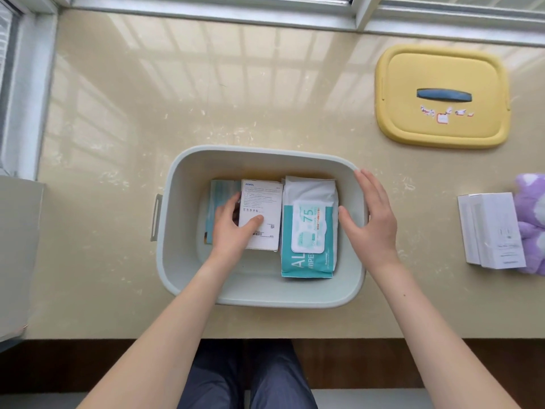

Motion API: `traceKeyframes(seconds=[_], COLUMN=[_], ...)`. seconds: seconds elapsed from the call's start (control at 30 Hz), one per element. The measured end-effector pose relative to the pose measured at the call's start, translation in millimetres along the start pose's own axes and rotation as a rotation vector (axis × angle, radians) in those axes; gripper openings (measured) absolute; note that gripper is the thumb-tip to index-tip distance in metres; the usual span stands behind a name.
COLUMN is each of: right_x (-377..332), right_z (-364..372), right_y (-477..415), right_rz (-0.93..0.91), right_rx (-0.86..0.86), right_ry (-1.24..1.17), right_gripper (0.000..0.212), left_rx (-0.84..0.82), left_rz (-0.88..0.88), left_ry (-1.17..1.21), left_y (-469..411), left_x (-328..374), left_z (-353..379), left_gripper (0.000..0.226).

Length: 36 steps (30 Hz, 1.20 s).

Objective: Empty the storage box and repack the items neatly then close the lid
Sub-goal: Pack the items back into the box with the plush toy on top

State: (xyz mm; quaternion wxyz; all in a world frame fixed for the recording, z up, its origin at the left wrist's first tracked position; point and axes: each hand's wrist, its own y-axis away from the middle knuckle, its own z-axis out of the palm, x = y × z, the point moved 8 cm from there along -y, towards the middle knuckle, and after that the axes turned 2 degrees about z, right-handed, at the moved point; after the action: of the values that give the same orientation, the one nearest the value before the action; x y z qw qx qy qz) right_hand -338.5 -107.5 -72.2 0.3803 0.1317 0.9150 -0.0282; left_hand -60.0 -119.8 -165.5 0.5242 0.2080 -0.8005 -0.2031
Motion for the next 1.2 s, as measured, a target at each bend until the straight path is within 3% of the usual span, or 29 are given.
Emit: traceKeyframes(seconds=[0.57,0.93,1.03,1.2], right_x=[1.9,1.1,-4.4,-56.2], right_z=[1.7,2.3,0.9,-23.7], right_y=[0.3,0.1,-0.4,-1.4], right_rz=[-0.014,-0.017,-0.002,-0.052], right_rx=[0.009,0.001,-0.044,-0.035], right_ry=[-0.01,0.019,0.052,0.078], right_gripper=[0.069,0.07,0.074,0.069], left_rx=[0.025,0.004,-0.007,-0.013], left_rz=[-0.005,0.003,0.091,0.454], left_ry=[0.065,-0.073,-0.207,-0.517], left_y=[-6.9,4.1,19.4,67.5], left_x=[-3.6,6.4,30.1,102.1], left_z=[3.1,-4.0,-16.9,-49.0], left_gripper=[0.061,0.062,0.067,0.056])
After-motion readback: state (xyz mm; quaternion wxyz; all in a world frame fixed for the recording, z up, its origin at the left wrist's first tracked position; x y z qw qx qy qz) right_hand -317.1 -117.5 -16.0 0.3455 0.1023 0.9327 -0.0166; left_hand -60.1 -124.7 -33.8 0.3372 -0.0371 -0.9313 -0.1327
